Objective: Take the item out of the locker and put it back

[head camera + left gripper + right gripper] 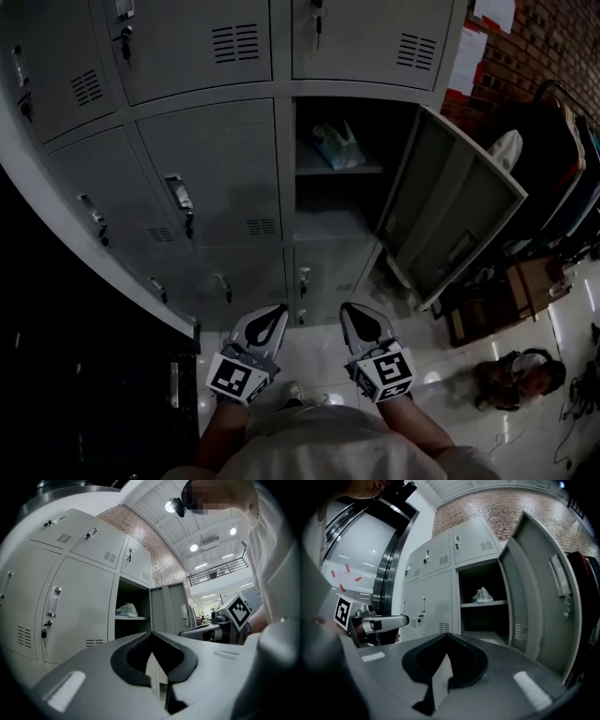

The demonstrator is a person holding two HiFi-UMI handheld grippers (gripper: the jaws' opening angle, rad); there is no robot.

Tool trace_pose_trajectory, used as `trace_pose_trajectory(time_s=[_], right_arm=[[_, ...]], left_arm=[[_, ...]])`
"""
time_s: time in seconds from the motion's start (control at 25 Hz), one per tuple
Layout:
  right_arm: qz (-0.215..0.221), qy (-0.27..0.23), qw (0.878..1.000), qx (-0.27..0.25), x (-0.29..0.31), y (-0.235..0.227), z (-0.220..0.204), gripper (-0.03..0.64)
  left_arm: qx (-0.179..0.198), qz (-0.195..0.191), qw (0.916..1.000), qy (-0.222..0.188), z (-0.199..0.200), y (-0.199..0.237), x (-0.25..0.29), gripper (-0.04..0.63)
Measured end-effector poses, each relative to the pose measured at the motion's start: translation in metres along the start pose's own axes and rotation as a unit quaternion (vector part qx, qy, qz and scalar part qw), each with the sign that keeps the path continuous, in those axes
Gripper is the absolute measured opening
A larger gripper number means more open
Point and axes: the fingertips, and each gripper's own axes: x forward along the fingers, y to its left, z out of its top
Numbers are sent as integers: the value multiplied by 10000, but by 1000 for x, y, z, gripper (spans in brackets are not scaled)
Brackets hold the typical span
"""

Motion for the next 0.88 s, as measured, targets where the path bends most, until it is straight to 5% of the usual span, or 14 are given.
trace_pose_trajectory(time_s=[0.24, 0.72, 0.88], right_arm=[[-227, -86, 9995, -223, 59, -24, 25, -2], [-240, -634, 9960, -586, 131, -82, 93, -2], [-171, -945, 9914, -894, 177, -114, 143, 220]], left_arm=[[210, -187, 9994, -187, 18, 60, 43, -2], [343, -454, 9978, -330, 26, 85, 93, -2], [434, -504, 9974, -289, 21, 88, 102, -2]])
